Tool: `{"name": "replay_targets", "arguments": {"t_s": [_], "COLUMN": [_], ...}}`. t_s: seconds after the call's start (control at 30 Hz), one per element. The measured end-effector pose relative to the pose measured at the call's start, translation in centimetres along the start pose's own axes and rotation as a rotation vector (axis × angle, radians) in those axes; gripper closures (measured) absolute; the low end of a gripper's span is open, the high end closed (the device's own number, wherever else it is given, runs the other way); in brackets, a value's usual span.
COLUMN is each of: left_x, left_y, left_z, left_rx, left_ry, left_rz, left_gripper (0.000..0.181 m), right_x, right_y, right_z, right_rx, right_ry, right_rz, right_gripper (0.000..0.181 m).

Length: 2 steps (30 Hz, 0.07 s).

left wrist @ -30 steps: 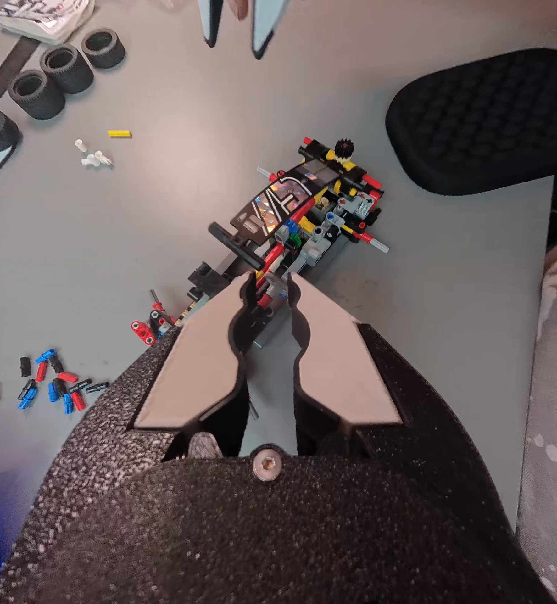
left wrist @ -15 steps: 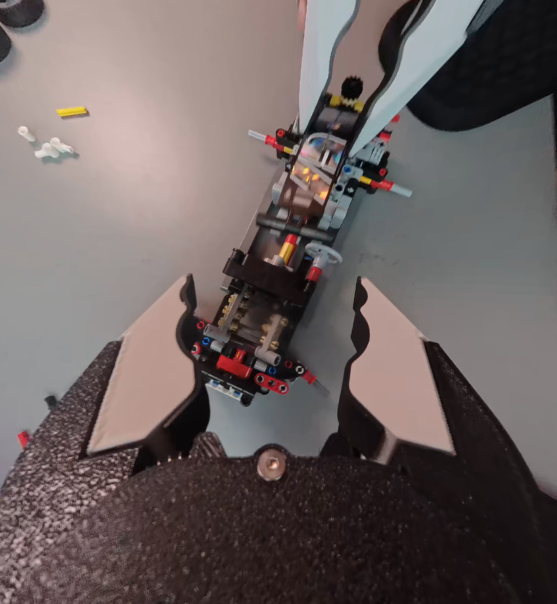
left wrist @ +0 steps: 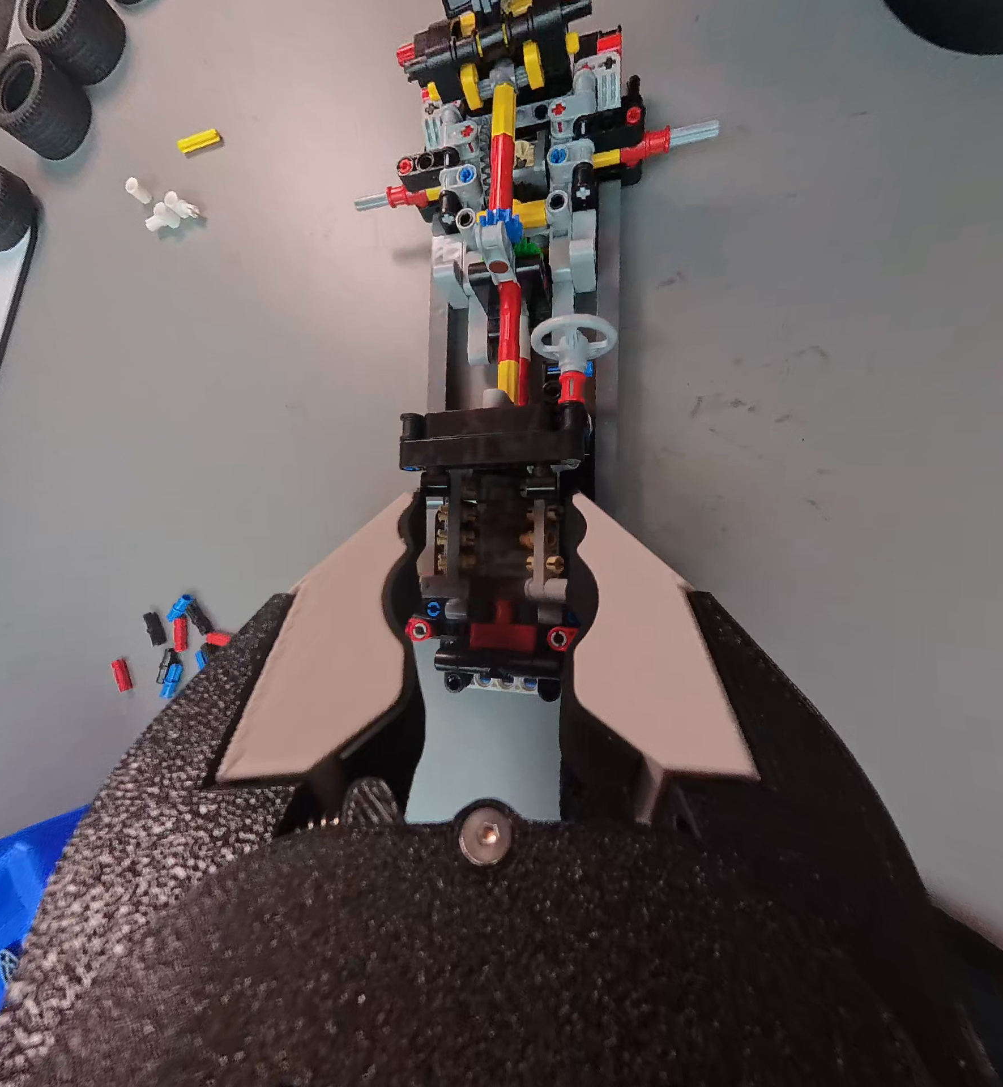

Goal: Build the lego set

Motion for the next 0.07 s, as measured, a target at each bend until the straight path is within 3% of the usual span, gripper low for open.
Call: {"name": "replay_targets", "arguments": {"t_s": [0.07], "left_x": [-0.25], "left_y": [0.61], "left_z": [0.01], "left_rx": [-0.036], "left_ry": [0.021], "left_rz": [0.004], "left_gripper": [0.136], "right_x": [0.09], "right_y": [-0.23], "right_z": [-0.18], "right_rx": [-0.011], "right_ry": [-0.007], "right_rz": [-0.005], "right_gripper": [0.174]}}
Point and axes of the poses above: each gripper's, where its closed fingertips meet, y back along the fingers, x out of its top, z = x × y across the jaws, the point moved 10 cm from there along y, back along the fingers, and after that the axes turned 10 degrees about -y, right-handed, at the moved point
